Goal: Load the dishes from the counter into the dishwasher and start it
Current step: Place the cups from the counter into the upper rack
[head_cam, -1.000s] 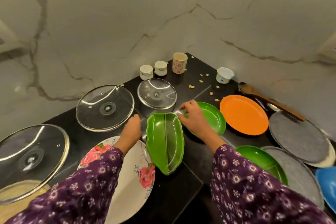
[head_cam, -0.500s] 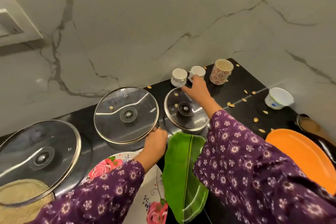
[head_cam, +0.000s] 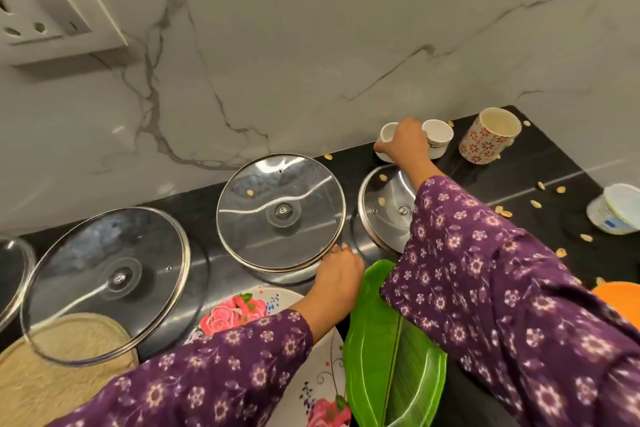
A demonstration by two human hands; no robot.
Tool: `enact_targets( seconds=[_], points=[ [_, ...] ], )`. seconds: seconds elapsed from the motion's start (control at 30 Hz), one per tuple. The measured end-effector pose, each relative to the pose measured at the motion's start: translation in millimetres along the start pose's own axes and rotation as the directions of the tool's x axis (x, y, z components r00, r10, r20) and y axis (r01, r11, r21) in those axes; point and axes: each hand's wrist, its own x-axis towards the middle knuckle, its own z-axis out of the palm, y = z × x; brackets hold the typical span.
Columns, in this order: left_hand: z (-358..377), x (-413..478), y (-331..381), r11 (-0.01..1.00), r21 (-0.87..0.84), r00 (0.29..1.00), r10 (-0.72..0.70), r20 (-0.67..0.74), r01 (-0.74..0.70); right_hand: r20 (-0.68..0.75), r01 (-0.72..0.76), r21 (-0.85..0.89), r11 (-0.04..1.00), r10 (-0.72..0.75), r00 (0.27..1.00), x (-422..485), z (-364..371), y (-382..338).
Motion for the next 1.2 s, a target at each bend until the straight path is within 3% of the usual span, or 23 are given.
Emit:
enact_targets(
  seconds=[0.1, 0.23, 0.37, 0.53, 0.7, 0.77, 0.8, 0.9, 0.97, 1.0, 1.1, 1.2],
  points=[
    [1.7, 1.5, -0.7, 1.000, 0.018, 1.000, 0.015, 0.010, -0.015, -0.074, -0.011, 0.090, 0.996, 0.018, 0.997, -18.3, -15.0, 2.1],
    [2.2, -2.3, -3.6, 0.998, 0.015, 0.998, 0.065, -0.022, -0.065, -0.251, 0.132, 0.244, 0.961, -0.069, 0.966, -66.0, -55.3, 12.6],
    [-1.4, -10.9, -6.0, 0.994, -0.019, 0.993, 0.110, -0.037, -0.111, -0.341, 0.188, 0.373, 0.909, -0.054, 0.939, -134.5, -98.3, 24.9],
    [-11.7, -29.2, -16.2, 0.987, -0.070, 0.989, 0.146, -0.028, -0.147, -0.333, 0.176, 0.383, 0.907, -0.042, 0.942, -236.3, -130.0, 44.9],
    [-25.4, -47.7, -19.7, 0.949, -0.280, 0.986, 0.114, -0.118, -0.143, -0.346, 0.130, 0.439, 0.889, 0.034, 0.938, -339.7, -158.4, 85.6],
    [-25.7, -55.0, -5.2, 0.917, -0.347, 0.977, 0.148, -0.156, -0.195, -0.307, 0.060, 0.605, 0.794, 0.163, 0.938, -379.2, -166.5, 106.2],
    [-27.3, -64.4, 8.1, 0.901, -0.363, 0.967, 0.183, -0.176, -0.237, -0.275, 0.031, 0.733, 0.680, 0.253, 0.928, -403.1, -170.3, 116.8],
    [-28.4, -99.5, 60.4, 0.822, -0.396, 0.906, 0.317, -0.281, -0.410, -0.082, 0.020, 0.989, 0.145, 0.439, 0.895, -475.6, -175.1, 147.9],
    [-28.5, -127.5, 102.3, 0.741, -0.403, 0.840, 0.424, -0.338, -0.537, -0.008, 0.057, 0.994, -0.088, 0.479, 0.878, -525.3, -175.1, 167.7],
    [-27.5, -142.7, 125.1, 0.696, -0.403, 0.803, 0.488, -0.343, -0.595, -0.018, 0.095, 0.988, -0.124, 0.516, 0.857, -551.5, -173.9, 177.4],
    [-18.6, -193.6, 194.5, 0.546, -0.387, 0.662, 0.686, -0.302, -0.743, -0.133, 0.220, 0.973, -0.066, 0.622, 0.772, -628.6, -167.9, 203.0],
    [-0.6, -257.8, 260.8, 0.382, -0.344, 0.478, 0.838, -0.264, -0.858, -0.138, 0.294, 0.953, -0.076, 0.754, 0.642, -713.0, -158.4, 220.1]
  ],
)
